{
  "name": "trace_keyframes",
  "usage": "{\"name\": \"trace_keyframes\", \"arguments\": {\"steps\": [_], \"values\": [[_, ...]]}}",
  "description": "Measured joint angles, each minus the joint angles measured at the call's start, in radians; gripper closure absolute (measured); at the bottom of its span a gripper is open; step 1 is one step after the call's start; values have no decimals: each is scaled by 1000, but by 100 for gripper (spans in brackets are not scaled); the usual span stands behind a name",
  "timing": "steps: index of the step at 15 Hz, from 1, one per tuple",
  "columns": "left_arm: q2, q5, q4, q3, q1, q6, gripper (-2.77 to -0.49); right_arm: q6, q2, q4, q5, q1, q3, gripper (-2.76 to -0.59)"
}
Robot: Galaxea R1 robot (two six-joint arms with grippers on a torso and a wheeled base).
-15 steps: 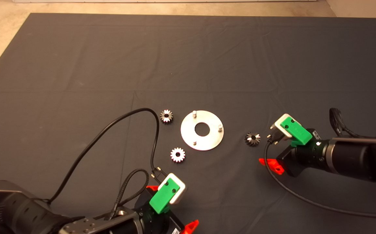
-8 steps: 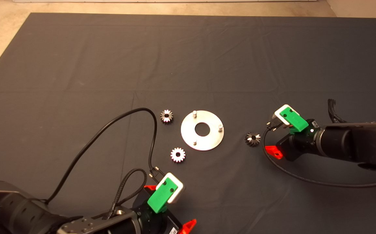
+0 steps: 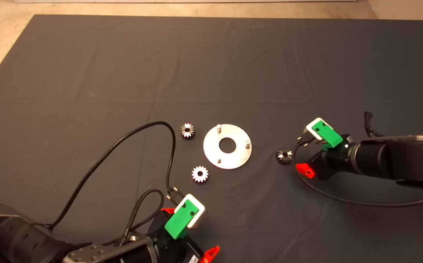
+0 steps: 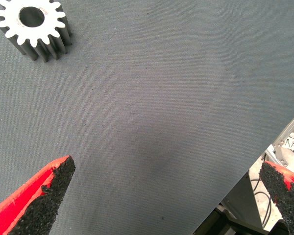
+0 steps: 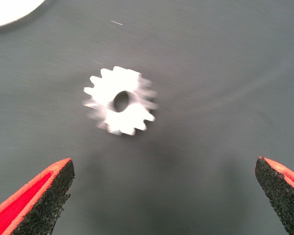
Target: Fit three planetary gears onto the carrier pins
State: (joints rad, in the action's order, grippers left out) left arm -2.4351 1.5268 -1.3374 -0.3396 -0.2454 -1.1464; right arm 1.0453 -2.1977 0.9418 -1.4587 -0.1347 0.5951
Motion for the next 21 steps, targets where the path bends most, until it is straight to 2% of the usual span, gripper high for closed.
{"name": "trace_keyframes", "arguments": {"steps": [3,6,8,10,13,15,16,21], "values": [[0,0,0,0,0,0,-275,31,-3,-14,70,2,0,-276],[-1,0,0,0,0,0,-275,37,-11,-20,84,2,8,-276],[-3,0,0,0,2,0,-275,37,-13,-19,84,10,36,-276],[-5,0,-1,0,3,0,-275,37,-31,-21,84,30,58,-276],[-6,0,-1,0,3,0,-275,37,-55,-22,101,29,77,-276],[-6,0,-1,0,5,0,-275,38,-69,-22,125,30,85,-276],[-6,0,-1,0,8,0,-275,41,-74,-22,128,30,86,-276],[-5,0,-3,0,17,0,-275,40,-84,-22,131,30,119,-269]]}}
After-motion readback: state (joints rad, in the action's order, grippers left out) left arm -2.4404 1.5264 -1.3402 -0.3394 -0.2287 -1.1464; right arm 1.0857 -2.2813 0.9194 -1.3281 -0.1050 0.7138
